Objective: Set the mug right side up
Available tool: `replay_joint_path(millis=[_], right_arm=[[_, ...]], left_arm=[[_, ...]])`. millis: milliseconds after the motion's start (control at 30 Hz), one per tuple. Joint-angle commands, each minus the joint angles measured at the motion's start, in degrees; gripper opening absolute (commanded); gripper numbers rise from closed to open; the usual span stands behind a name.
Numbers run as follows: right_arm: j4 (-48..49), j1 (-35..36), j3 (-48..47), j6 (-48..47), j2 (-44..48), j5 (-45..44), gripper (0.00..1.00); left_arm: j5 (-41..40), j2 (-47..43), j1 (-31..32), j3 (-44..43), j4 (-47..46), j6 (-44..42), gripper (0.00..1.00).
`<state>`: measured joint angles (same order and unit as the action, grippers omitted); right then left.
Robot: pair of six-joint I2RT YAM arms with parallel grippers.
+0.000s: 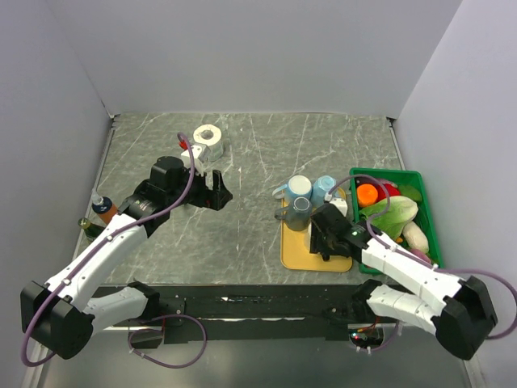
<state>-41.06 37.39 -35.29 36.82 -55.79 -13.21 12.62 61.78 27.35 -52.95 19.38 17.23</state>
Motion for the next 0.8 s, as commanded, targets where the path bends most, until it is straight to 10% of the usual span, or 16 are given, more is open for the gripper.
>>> replay_joint_path(millis=[0,400,533,767], right_arm=[[-3.41,3.83,-3.12,4.92,-3.18,-9.28,0.56],[-4.56,7.61,-3.56,11.7,-5.21,-14.03,0.29],[-6.22,7.61,-4.78,12.14,-7.04,-14.56,0.0],[-6.32,8.05,-5.05,11.26,-6.88,-12.81,0.0]], left_arm=[[0.03,0.18,-0.02,-1.28,-1.27,-0.62,0.96],[0.12,0.19,-0.02,-1.19,-1.27,-0.53,0.96],[0.03,0.27,-0.02,-1.19,-1.27,-0.45,0.96],[1.0,-0.08,-0.02,-0.93,-1.71,0.08,0.96]])
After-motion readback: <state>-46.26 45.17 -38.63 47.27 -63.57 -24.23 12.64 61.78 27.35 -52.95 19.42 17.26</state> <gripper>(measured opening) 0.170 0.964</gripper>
